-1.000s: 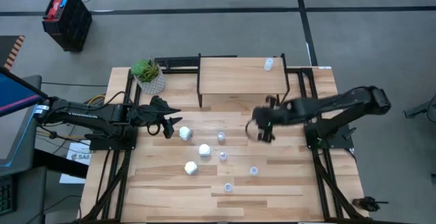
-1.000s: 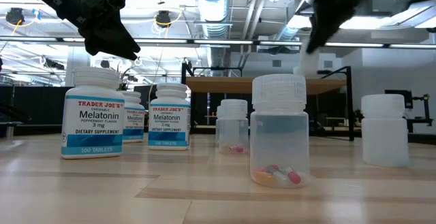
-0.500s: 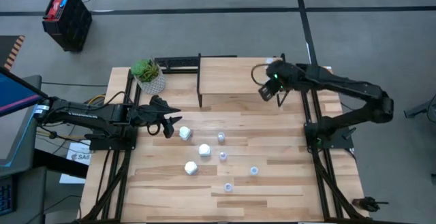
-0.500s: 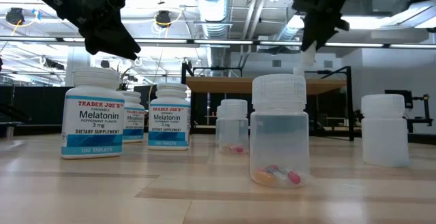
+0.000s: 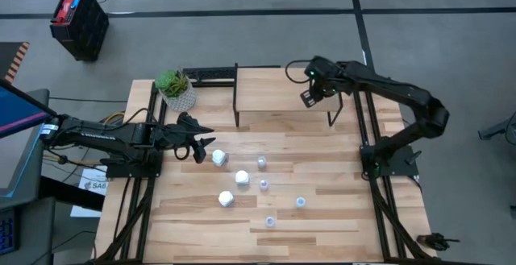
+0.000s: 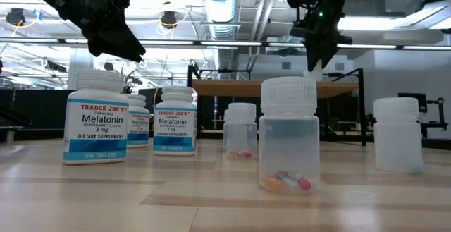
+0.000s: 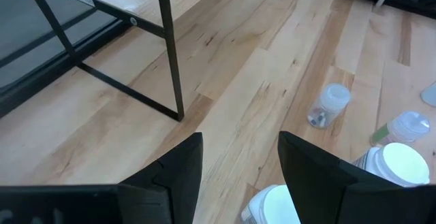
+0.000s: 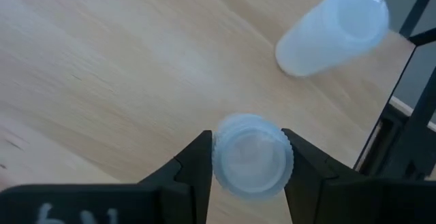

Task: Pick and place medicine bottles onto shelf by color
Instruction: Put the top small white pill bottle on the shelf aligned with the other small white pill bottle

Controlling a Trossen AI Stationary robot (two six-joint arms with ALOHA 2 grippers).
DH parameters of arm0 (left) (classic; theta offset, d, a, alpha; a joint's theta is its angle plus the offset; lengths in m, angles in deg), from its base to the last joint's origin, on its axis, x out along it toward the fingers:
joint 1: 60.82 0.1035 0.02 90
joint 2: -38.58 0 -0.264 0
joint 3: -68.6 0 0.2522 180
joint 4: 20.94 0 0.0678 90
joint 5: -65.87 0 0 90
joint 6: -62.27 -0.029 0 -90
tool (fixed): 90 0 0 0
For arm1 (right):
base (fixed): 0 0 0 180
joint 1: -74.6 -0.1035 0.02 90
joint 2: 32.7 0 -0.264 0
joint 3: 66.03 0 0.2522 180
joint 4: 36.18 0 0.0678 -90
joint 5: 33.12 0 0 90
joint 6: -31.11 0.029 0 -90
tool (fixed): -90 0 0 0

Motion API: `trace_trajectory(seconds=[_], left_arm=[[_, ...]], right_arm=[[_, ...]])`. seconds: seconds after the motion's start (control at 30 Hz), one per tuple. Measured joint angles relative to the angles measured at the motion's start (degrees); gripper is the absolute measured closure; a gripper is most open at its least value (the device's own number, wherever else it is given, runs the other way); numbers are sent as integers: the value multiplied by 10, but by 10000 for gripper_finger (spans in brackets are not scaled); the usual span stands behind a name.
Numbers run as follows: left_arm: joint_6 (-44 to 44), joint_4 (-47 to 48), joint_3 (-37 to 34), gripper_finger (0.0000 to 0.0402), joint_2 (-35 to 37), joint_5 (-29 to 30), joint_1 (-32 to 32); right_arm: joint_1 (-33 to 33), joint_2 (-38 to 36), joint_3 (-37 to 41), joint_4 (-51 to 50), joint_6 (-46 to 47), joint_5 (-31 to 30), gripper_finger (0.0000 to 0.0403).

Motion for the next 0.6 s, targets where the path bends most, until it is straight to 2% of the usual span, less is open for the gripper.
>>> trace_trajectory(seconds=[0.4,0.6], left_arm=[[-11,0,0,224,0,0,0],[-8,0,0,224,0,0,0]], right_arm=[[10,2,0,-9,0,0,243],[11,2,0,-8,0,-3,210]])
